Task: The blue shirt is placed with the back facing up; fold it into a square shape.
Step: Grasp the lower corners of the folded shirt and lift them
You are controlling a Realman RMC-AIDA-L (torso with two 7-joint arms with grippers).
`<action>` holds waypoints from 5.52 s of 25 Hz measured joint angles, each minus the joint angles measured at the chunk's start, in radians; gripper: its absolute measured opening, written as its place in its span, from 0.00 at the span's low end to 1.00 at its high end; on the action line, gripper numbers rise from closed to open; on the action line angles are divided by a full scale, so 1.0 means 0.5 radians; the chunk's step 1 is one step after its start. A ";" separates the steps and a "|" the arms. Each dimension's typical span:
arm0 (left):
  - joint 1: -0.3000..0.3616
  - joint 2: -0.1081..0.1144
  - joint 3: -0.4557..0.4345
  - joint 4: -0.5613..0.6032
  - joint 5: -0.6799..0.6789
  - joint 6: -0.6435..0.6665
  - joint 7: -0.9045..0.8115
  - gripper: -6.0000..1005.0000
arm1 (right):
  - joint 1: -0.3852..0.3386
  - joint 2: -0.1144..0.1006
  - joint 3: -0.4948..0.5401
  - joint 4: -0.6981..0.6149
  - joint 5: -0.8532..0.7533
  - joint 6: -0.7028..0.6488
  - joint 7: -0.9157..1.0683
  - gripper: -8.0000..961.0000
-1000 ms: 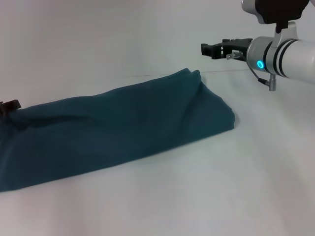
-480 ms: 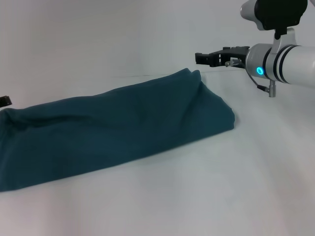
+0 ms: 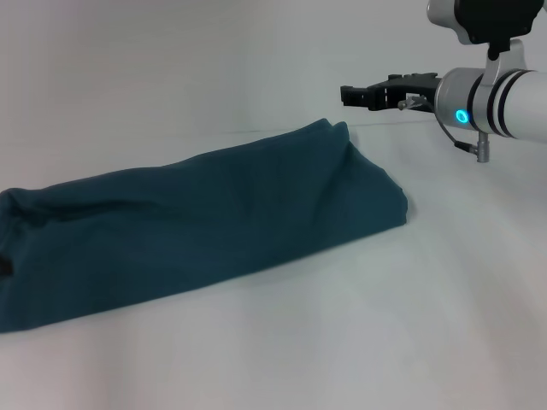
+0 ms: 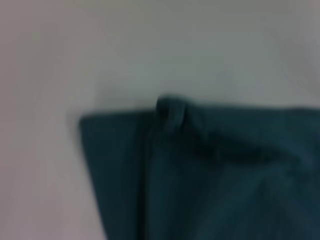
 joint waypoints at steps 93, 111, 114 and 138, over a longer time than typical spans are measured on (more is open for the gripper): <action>-0.158 -0.077 0.204 -0.451 0.232 -0.425 0.071 0.04 | -0.189 -0.030 0.105 -0.907 -1.140 -1.519 0.821 0.92; -0.180 -0.111 0.204 -0.458 0.232 -0.435 0.134 0.04 | -0.183 0.002 0.095 -0.494 -1.079 -1.216 0.838 0.89; -0.173 -0.112 0.204 -0.458 0.232 -0.444 0.134 0.04 | -0.179 0.003 0.087 -0.424 -1.024 -1.128 0.806 0.88; -0.174 -0.118 0.204 -0.464 0.249 -0.447 0.146 0.04 | -0.134 0.016 0.034 -0.112 -0.823 -0.700 0.707 0.85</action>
